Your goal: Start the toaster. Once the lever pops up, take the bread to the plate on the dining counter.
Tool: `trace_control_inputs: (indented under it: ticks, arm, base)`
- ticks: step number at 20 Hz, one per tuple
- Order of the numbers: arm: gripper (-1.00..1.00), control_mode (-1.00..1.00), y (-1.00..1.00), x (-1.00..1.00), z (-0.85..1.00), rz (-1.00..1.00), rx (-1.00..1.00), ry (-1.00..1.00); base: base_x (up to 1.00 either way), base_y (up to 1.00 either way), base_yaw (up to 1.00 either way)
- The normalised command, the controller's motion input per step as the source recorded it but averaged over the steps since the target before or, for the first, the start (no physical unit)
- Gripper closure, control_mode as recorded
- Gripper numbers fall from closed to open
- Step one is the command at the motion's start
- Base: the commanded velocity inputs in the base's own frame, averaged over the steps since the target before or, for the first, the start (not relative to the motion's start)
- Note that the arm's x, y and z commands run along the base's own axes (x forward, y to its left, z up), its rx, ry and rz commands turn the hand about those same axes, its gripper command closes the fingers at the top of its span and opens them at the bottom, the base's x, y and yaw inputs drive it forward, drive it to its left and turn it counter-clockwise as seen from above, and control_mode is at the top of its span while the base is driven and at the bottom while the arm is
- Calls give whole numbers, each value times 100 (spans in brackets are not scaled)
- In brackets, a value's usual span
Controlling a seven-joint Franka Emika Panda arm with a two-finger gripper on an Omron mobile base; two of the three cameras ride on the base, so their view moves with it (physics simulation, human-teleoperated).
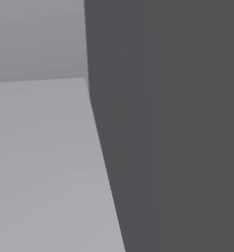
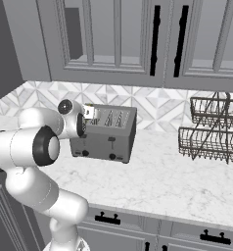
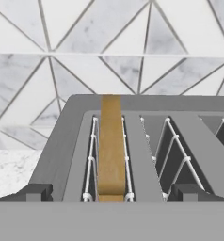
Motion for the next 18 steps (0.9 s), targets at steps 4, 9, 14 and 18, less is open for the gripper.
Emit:
trace_control_inputs:
  ticks: [4,9,14,18]
  arm:
    - [-100,-100,0,1,0,0,0,0]
    - [-100,-100,0,7,0,0,0,0]
    - [-100,-100,0,6,0,0,0,0]
    - [-100,-100,0,3,0,0,0,0]
  base:
    - [0,0,0]
    - [0,0,0]
    - [0,0,0]
    - [0,0,0]
